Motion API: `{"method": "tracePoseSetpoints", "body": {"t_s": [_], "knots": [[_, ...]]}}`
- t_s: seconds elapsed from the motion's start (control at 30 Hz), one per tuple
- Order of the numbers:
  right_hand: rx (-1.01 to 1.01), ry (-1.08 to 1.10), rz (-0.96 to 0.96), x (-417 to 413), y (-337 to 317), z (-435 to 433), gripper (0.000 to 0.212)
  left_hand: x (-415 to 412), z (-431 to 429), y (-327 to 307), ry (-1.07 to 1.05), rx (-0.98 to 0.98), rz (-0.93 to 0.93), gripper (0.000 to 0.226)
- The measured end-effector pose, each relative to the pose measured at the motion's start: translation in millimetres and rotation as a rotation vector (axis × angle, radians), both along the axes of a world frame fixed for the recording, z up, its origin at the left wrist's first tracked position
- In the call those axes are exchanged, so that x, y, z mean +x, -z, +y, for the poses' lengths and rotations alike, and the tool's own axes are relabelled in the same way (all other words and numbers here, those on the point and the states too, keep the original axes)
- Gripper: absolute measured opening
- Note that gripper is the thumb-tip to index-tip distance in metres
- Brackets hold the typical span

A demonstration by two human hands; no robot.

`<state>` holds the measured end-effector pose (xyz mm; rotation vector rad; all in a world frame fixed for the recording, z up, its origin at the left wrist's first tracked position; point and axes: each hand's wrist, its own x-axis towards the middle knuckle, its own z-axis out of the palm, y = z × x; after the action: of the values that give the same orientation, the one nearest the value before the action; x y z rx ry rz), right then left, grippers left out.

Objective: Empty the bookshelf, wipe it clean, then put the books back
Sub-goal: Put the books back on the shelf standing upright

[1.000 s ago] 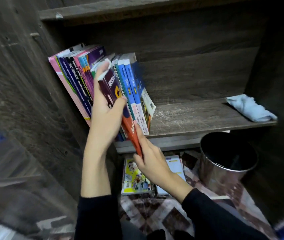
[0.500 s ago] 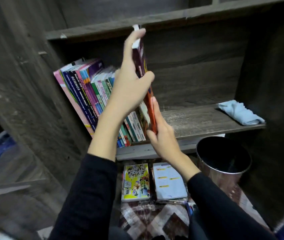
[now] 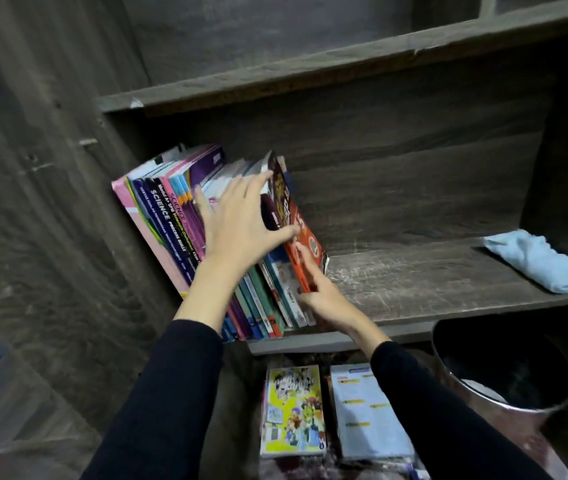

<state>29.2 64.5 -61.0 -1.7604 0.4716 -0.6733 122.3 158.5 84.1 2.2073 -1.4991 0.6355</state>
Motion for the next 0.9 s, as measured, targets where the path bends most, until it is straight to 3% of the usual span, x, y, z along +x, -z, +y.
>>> {"method": "tracePoseSetpoints", "body": {"t_s": [0.1,0.33,0.53,0.7,0.8,0.9], "knots": [[0.136,-0.010,-0.061,6,8,-13,0.092,8,-7,-6,-0.024,0.012,-0.073,0.091],[0.369,0.036,-0.173,22,17,-32,0.094,10,-21,5,-0.066,-0.133,-0.101,0.077],[0.381,0.043,-0.159,21,9,-27,0.094,11,-18,6,-0.025,-0.138,-0.093,0.081],[0.100,0.060,-0.057,10,-10,-21,0.080,20,10,11,-0.122,-0.164,-0.088,0.101],[-0.156,0.169,-0.115,13,-50,-13,0.081,27,26,11,-0.142,-0.166,-0.047,0.095],[-0.519,0.235,-0.092,19,-100,1,0.068,28,29,13,-0.120,-0.151,-0.036,0.087]]}}
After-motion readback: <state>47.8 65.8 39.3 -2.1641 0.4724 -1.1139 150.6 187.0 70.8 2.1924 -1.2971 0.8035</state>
